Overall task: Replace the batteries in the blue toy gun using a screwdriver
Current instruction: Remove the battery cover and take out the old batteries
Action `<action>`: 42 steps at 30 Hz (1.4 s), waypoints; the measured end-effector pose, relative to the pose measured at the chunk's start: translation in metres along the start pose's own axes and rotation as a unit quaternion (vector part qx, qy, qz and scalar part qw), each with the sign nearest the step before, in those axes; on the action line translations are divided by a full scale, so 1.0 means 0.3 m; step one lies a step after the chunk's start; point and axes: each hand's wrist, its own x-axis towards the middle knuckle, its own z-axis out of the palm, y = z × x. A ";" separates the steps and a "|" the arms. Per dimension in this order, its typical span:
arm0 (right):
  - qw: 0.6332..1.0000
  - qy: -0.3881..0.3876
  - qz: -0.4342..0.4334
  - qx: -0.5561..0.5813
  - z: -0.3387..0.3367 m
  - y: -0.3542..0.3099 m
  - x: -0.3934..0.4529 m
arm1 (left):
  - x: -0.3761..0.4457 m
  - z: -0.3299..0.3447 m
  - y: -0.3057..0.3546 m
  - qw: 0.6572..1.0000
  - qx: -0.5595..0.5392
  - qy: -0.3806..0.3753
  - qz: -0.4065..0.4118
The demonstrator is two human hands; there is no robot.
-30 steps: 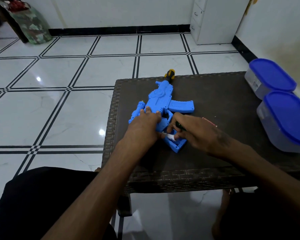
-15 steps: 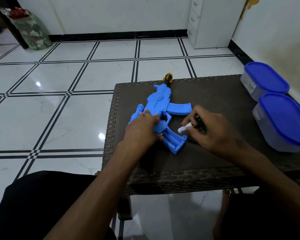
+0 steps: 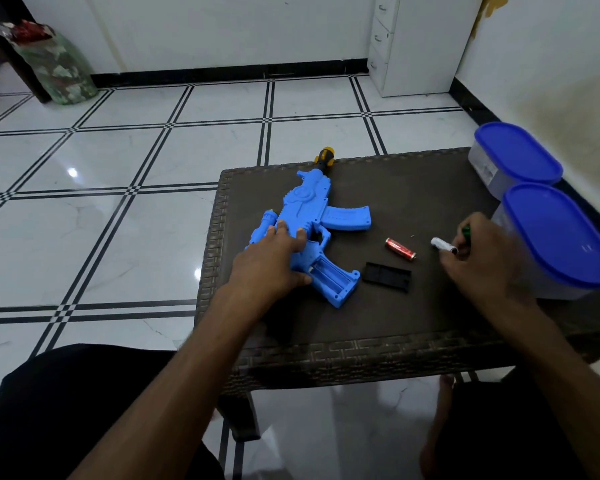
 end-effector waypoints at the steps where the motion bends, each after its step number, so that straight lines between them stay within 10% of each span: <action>1: 1.000 -0.006 -0.003 -0.004 0.008 0.000 -0.004 | -0.002 0.000 -0.005 1.000 0.007 -0.006 0.003; 21: 0.966 -0.041 -0.184 0.176 -0.044 -0.251 -0.125 | -0.107 0.093 -0.021 0.976 0.033 0.201 -0.077; 42: 0.877 0.011 -0.067 0.476 -0.007 -0.289 -0.172 | -0.113 0.065 -0.009 0.930 0.036 0.366 -0.019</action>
